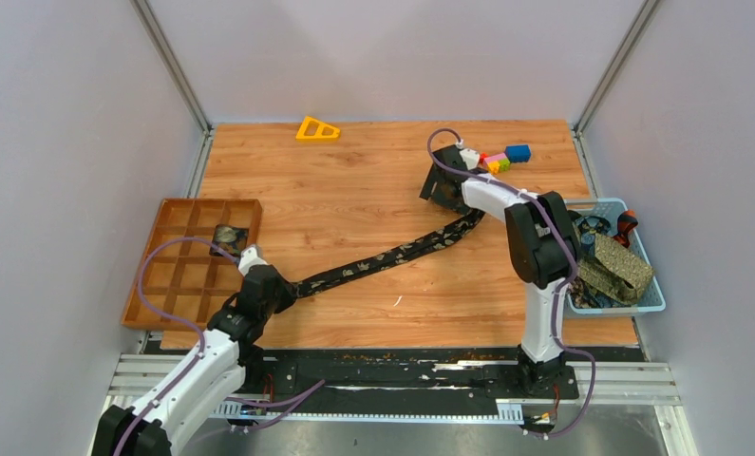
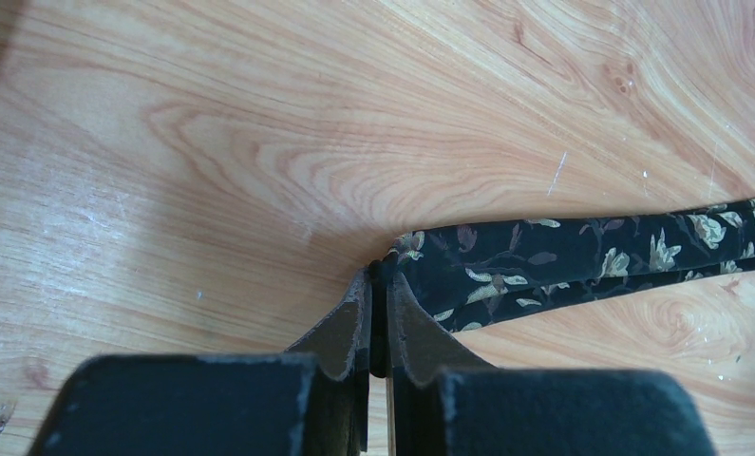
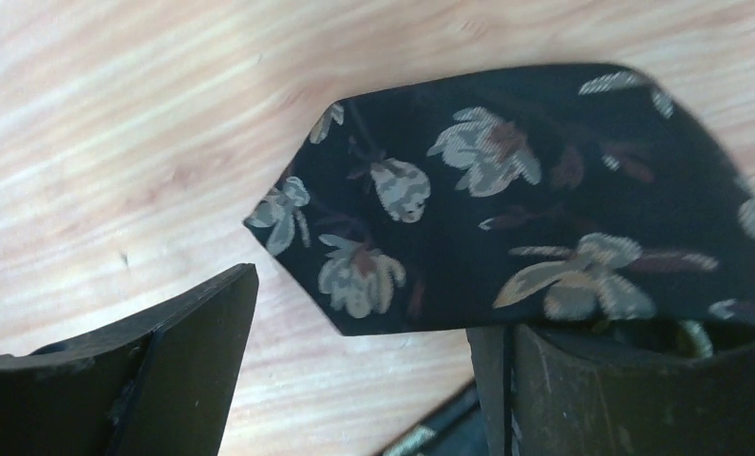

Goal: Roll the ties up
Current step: Flatten out the tie at the center of the board.

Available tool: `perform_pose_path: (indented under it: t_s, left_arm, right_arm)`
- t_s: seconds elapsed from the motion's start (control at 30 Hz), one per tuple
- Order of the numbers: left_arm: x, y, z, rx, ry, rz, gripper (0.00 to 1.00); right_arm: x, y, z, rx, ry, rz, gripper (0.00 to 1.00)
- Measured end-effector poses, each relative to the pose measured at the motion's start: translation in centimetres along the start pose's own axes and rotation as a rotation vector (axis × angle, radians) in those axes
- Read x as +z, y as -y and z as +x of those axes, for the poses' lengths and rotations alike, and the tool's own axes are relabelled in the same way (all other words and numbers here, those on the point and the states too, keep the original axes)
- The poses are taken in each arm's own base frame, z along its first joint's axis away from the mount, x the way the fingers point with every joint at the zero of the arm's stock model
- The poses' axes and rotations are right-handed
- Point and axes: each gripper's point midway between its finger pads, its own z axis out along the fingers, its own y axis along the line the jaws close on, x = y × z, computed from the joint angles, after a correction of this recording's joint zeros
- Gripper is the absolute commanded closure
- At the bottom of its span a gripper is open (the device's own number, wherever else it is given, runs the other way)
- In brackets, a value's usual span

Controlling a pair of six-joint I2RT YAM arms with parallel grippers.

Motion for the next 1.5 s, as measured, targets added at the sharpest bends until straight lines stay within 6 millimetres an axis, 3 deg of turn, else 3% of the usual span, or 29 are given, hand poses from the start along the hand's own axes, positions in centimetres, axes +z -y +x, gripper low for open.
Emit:
perform_pose_path:
  t_s: [0.13,0.4,0.8,0.97,1.07,1.2,1.23,1.3,1.4,1.5]
  left_arm:
    - [0.0,0.0,0.0,-0.001,0.003,0.003,1.00]
    - [-0.2,0.1,-0.2,-0.004,0.011,0.011,1.00]
    - [-0.2,0.1,-0.3,-0.008,0.015,0.013,1.00]
    - [-0.2,0.1,-0.2,-0.010,0.013,0.011,1.00]
    - [-0.3,0.1,-0.3,-0.010,0.016,0.015,1.00]
    - [-0.5,0.3,-0.5,-0.013,0.026,0.027,0.84]
    - [-0.6,0.4,-0.6,-0.015,0.031,0.032,0.75]
    - [-0.8,0.5,-0.8,-0.010,0.041,0.042,0.43]
    - [-1.3,0.5,-1.2,0.012,0.056,0.050,0.16]
    - [-2.4,1.2,-2.4,0.027,0.084,0.067,0.07]
  right_arm:
    - [1.0,1.4,-2.1,0.047,0.023,0.019,0.20]
    - [1.9,6.0,-7.1,0.147,0.058,0.038,0.21]
    - [2.8,11.2,-8.9,0.239,0.050,0.010,0.22]
    - [2.3,11.7,-9.4,0.229,0.043,-0.026,0.24]
    - [0.9,11.5,-10.4,0.215,0.069,-0.050,0.24]
    - [-2.3,11.0,-11.5,0.195,0.118,-0.085,0.25]
    - [-3.2,10.9,-11.6,0.189,0.130,-0.090,0.26]
    - [-4.6,11.0,-11.6,0.176,0.141,-0.092,0.27]
    - [-5.9,11.6,-11.1,0.160,0.142,-0.074,0.33]
    - [-5.9,12.6,-9.8,0.145,0.118,-0.039,0.39]
